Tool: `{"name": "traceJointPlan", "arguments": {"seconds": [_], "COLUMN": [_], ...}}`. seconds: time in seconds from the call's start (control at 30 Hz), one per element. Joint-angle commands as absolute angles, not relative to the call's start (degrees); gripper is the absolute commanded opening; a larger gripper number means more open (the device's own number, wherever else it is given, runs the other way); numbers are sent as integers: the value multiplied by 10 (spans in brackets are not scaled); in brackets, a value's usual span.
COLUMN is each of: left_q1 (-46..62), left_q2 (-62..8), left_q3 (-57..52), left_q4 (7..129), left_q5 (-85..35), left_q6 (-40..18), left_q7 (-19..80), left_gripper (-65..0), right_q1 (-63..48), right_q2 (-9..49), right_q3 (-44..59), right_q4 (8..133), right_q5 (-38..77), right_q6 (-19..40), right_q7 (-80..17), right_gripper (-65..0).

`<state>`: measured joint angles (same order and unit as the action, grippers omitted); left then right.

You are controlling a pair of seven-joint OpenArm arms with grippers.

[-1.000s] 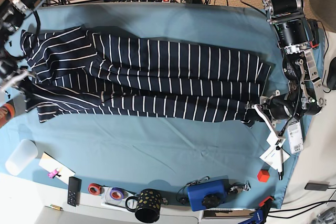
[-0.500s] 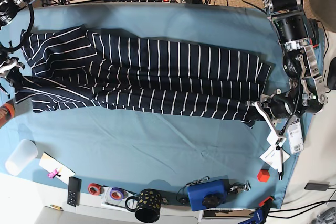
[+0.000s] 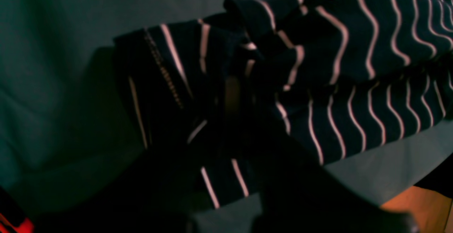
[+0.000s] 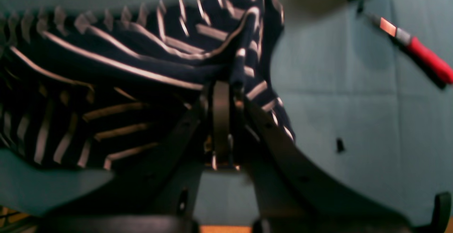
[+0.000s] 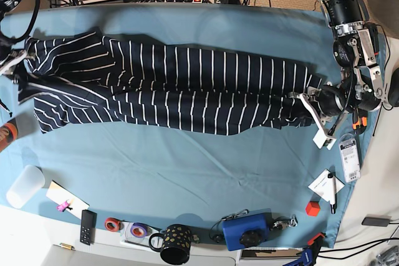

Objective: Layout the t-shirt on the table in an organized manner, then fold the t-shirt properly
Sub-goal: 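Grasp the shirt end with the left gripper and fold it inward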

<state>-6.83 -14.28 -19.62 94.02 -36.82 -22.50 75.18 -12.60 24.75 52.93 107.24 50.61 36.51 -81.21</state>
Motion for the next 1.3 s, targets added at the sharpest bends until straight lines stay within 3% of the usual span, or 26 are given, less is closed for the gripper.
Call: {"name": "traceJointPlan", "arguments": {"seconds": [0.0, 0.33, 0.57, 0.7, 0.77, 0.8, 0.87, 0.93, 1.13, 1.27], "left_q1": [-76, -47, -45, -44, -44, -45, -45, -44, -44, -44], "left_q2": [-148, -148, -148, -148, -148, -148, -155, -169, -203, -201], "left_q3": [-198, -198, -198, -198, -198, -198, -198, -198, -205, -209], "left_q4": [950, 950, 950, 950, 950, 950, 951, 958, 1000, 1006], "left_q5": [-378, -361, -361, -360, -360, -360, -361, -361, -378, -397], "left_q6": [-223, -227, -242, -256, -256, -255, -243, -230, -230, -230], "left_q7": [746, 750, 749, 749, 745, 746, 751, 752, 738, 733], "left_gripper": [-650, -650, -642, -423, -357, -342, -336, -336, -336, -297], "right_q1": [-131, -164, -164, -164, -165, -165, -168, -173, -175, -175], "right_q2": [262, 257, 192, 184, 189, 192, 199, 200, 200, 200], "right_q3": [534, 533, 533, 532, 532, 532, 532, 532, 533, 533], "right_q4": [1080, 1079, 1079, 1079, 1079, 1079, 1079, 1079, 1079, 1079], "right_q5": [501, 437, 436, 437, 437, 437, 437, 439, 439, 439], "right_q6": [367, 366, 366, 366, 366, 367, 373, 375, 374, 361], "right_q7": [-800, -800, -800, -800, -800, -800, -800, -800, -800, -800], "right_gripper": [-650, -650, -650, -650, -650, -630, -505, -438, -436, -436]}}
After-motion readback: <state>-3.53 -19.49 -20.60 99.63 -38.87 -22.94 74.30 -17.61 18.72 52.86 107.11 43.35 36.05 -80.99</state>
